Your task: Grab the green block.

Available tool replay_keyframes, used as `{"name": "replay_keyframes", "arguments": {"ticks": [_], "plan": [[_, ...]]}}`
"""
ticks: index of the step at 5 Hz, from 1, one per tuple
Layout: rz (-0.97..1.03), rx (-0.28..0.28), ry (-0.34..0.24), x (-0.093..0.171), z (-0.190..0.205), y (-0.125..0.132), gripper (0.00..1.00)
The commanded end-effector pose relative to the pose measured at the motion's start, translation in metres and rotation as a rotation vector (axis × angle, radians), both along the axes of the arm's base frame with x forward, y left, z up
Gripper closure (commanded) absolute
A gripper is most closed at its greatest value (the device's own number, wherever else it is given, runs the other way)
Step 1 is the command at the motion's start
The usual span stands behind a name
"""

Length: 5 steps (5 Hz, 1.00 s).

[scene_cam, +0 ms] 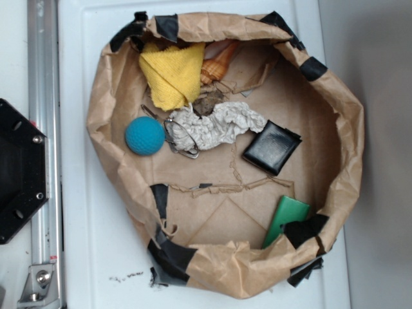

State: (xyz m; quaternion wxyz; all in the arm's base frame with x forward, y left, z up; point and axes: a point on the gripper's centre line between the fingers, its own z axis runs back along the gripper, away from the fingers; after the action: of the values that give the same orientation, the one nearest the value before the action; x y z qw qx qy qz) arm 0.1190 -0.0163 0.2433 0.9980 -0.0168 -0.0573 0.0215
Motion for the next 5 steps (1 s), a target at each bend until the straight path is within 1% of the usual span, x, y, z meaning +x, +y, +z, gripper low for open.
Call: {"name": "replay_keyframes", "arguments": {"ticks": [1,2,3,4,5], "plan": [[0.000,0.000,0.000,0.000,0.000,0.000,0.00],[0.145,0.045,-0.019,0.034,-0.048,0.026,0.00],[0.231,0.024,-0.048,0.074,-0.082,0.028,0.00],[0.418,-0.004,-0.133,0.113,-0.110,0.025,0.00],[0.595,-0.055,-0.120,0.152,-0.130,0.016,0.00]]}}
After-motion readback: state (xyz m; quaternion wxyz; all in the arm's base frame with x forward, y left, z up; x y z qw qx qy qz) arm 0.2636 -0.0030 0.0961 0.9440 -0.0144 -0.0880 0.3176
